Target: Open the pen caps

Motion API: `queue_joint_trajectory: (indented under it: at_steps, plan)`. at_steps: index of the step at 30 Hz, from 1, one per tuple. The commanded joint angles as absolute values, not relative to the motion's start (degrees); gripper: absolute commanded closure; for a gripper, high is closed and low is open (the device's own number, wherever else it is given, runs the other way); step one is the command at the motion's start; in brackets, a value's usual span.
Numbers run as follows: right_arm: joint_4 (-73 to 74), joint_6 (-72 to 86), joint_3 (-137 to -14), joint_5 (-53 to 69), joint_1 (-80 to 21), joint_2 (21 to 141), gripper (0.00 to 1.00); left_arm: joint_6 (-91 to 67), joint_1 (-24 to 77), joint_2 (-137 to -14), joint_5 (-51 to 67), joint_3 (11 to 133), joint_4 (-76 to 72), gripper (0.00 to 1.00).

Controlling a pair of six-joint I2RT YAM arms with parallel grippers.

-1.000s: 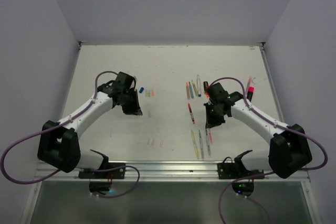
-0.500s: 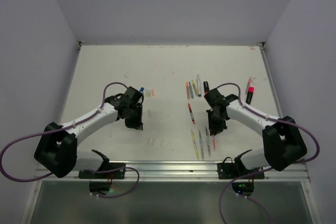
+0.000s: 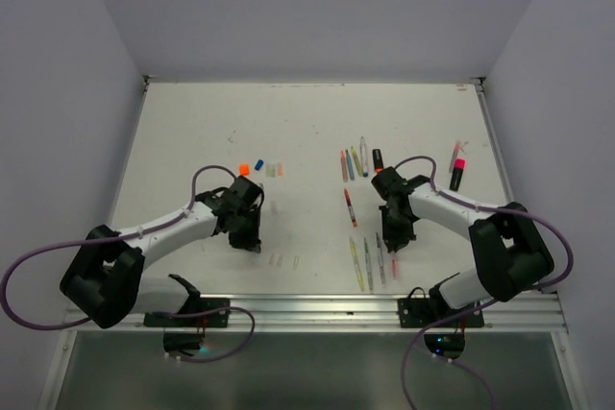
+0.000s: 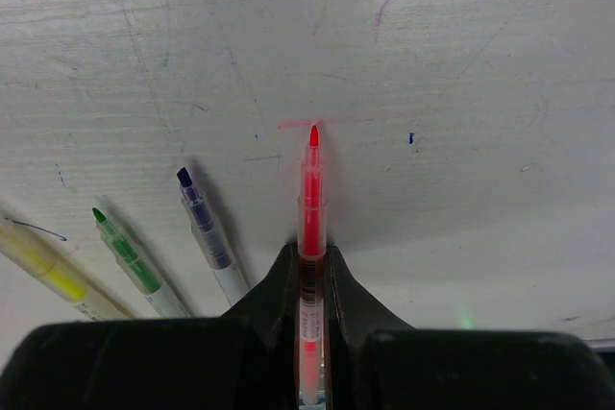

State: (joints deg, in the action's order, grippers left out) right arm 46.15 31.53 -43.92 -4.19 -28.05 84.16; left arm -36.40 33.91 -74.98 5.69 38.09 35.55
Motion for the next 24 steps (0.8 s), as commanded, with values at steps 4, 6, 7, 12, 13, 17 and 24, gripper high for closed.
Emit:
queue_joint_trajectory:
  at_steps: [4, 6, 7, 12, 13, 17, 24]
  plan:
    - [43.16, 32.17, -43.42, -3.35, -27.86, 85.78, 0.9, -39.9, 37.35, -74.97, 5.89, 35.6, 31.12, 0.9]
    - [42.8, 31.91, -43.42, -2.73, -27.86, 86.13, 0.89, -40.95, 37.53, -75.06, 5.28, 35.33, 31.29, 0.86]
    - [42.72, 31.9, -43.59, -2.72, -27.86, 86.13, 0.86, -41.39, 37.53, -74.54, 4.32, 35.07, 31.38, 0.85]
    - [43.24, 30.59, -45.17, -2.73, -27.86, 86.92, 0.76, -43.15, 37.62, -74.44, 3.95, 33.75, 30.94, 0.77]
    - [43.42, 30.5, -45.44, -2.55, -27.86, 86.75, 0.73, -43.42, 37.62, -74.7, 4.13, 33.49, 30.94, 0.76]
    - [43.33, 29.62, -46.14, -1.23, -27.86, 85.96, 0.59, -43.94, 37.62, -74.71, 3.25, 33.57, 31.55, 0.7]
    - [45.61, 28.92, -51.13, -0.44, -27.86, 83.23, 0.5, -44.47, 37.53, -71.38, 0.27, 36.29, 35.32, 0.57]
